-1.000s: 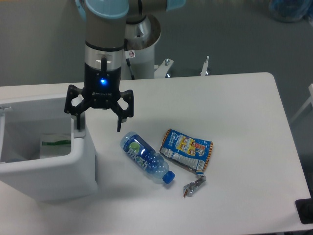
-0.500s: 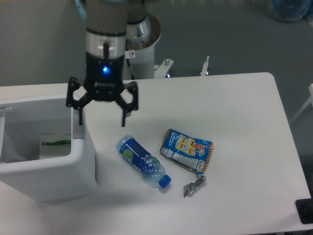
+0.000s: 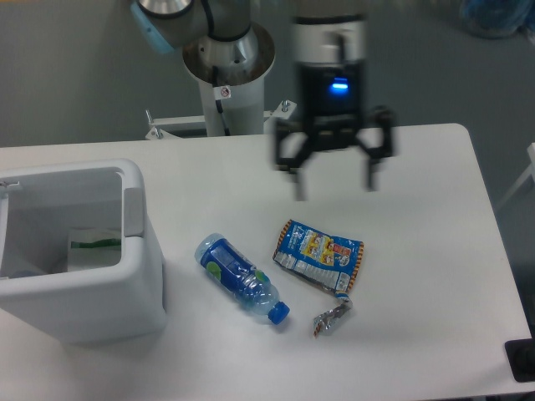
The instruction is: Open the trash can
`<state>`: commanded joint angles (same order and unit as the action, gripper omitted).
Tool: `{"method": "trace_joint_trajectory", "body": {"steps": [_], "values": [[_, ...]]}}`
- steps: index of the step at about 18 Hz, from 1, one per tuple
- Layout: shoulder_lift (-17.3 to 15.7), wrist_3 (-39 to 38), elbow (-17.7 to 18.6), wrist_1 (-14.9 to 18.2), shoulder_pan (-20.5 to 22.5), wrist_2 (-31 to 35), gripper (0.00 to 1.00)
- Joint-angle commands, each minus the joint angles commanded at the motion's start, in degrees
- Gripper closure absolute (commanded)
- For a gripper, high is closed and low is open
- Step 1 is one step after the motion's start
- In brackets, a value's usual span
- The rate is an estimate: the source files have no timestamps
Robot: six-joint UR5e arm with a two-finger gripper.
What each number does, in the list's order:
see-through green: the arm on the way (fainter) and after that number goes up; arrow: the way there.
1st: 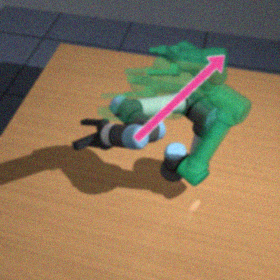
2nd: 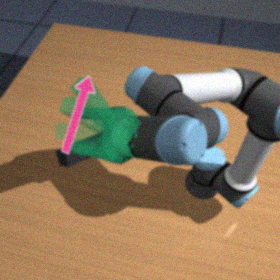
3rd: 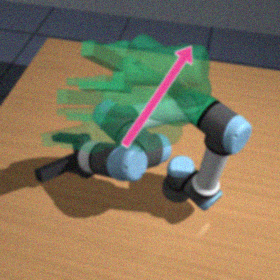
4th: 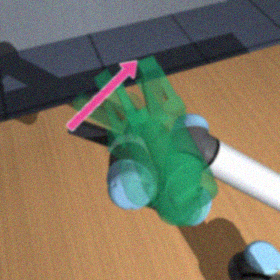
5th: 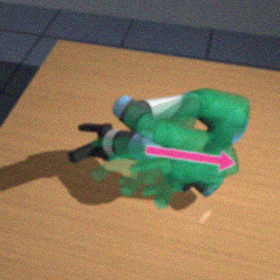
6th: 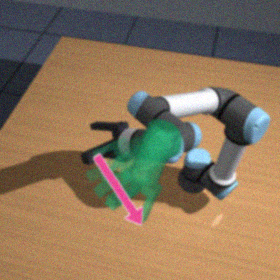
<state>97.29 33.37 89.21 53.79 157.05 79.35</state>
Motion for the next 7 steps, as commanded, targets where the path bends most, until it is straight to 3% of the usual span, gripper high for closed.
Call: {"method": "trace_joint_trajectory", "body": {"steps": [3,7], "values": [[1.41,8.71,0.44,0.17,2.03,4.91,0.00],[2.12,13.30,2.19,0.00,3.52,9.06,0.00]]}}
